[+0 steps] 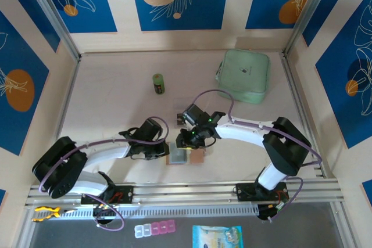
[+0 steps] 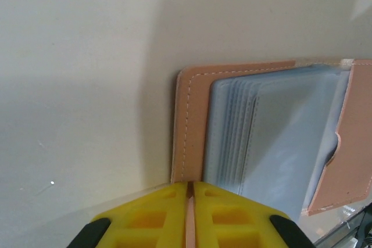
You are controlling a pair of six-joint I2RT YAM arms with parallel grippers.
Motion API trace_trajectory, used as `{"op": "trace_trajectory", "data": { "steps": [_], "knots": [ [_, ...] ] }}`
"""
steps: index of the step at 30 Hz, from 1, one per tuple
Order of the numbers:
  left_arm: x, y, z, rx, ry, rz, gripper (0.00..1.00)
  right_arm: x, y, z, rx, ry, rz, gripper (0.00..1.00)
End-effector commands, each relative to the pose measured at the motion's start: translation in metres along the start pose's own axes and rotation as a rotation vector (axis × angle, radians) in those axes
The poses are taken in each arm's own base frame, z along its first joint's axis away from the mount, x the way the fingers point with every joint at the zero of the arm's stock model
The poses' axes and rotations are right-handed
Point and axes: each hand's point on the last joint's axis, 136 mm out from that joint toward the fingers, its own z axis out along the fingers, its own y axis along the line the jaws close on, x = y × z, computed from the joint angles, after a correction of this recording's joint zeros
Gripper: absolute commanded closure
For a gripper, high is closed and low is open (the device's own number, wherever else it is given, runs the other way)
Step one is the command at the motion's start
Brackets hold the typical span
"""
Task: Take the credit cards out of the card holder
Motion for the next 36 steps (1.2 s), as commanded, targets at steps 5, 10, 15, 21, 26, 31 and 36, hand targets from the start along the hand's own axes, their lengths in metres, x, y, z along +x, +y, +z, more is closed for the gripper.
{"op": "trace_trajectory", "data": {
  "steps": [5,10,15,21,26,31,36],
  "knots": [
    [0.008,0.014,0.002,-0.047,0.015,0.003,0.89,0.008,-0.002,0.017,0.019,0.043,0.039,0.69],
    [0.009,0.015,0.004,-0.051,0.021,0.003,0.90,0.011,-0.002,0.023,0.015,0.057,0.039,0.70],
    [0.008,0.014,0.004,-0.050,0.018,0.005,0.90,0.011,-0.010,0.028,0.052,0.062,0.052,0.70],
    [0.008,0.017,0.004,-0.061,0.020,0.007,0.90,0.014,-0.025,0.026,0.125,0.054,0.060,0.70],
    [0.008,0.016,0.003,-0.061,0.018,0.008,0.90,0.016,-0.031,0.020,0.141,0.043,0.062,0.70],
    [0.006,0.012,0.000,-0.056,0.009,0.011,0.90,0.017,-0.036,0.017,0.141,0.037,0.069,0.70],
    [-0.002,-0.006,-0.009,-0.001,-0.019,0.029,0.87,0.018,-0.039,0.020,0.123,0.047,0.074,0.70]
  ]
}}
